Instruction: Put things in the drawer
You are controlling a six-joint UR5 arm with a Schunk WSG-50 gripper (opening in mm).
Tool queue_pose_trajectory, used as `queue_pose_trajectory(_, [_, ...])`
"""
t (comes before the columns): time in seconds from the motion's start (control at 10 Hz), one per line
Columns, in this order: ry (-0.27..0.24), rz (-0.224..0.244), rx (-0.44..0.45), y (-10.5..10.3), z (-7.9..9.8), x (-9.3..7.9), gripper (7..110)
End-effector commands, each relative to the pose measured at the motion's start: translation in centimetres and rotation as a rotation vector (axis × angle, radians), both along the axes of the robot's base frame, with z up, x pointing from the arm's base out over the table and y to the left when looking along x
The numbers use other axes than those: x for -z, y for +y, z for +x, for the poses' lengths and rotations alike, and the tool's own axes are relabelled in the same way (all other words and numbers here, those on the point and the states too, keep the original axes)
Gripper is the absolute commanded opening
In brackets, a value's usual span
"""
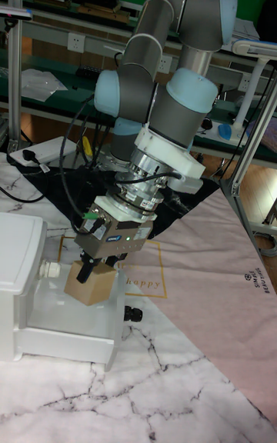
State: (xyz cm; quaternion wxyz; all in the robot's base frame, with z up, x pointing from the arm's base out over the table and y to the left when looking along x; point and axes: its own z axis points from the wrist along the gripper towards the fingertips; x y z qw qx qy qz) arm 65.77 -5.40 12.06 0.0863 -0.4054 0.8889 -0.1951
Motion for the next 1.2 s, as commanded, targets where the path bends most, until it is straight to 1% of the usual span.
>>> queue_pose_trajectory(0.0, [0.055, 0.004, -0.061, 0.3, -0.4, 1.2, 7])
queue_pose_trajectory(0.1, [0.078, 0.011, -0.084, 0.6, -0.6, 1.8, 7])
queue_pose_trajectory(0.2, [0.084, 0.016, -0.096, 0.7, -0.6, 2.3, 7])
queue_pose_trajectory(0.3, [0.085, 0.010, -0.105, 0.5, -0.6, 2.4, 7])
queue_pose_trajectory(0.5, [0.077, -0.005, -0.125, 0.2, -0.3, 2.2, 7])
queue_pose_trajectory(0.6, [0.065, -0.015, -0.136, 0.0, 0.0, 2.0, 7])
queue_pose_trajectory(0.7, [0.059, -0.004, -0.141, 0.1, 0.0, 2.0, 7])
queue_pose_trajectory(0.9, [0.057, -0.002, -0.171, 0.4, 0.3, 2.1, 7])
queue_pose_trajectory(1.0, [0.063, -0.005, -0.182, 0.3, 0.1, 2.2, 22])
queue_pose_trajectory(1.1, [0.081, -0.007, -0.200, 0.4, -0.2, 2.3, 22])
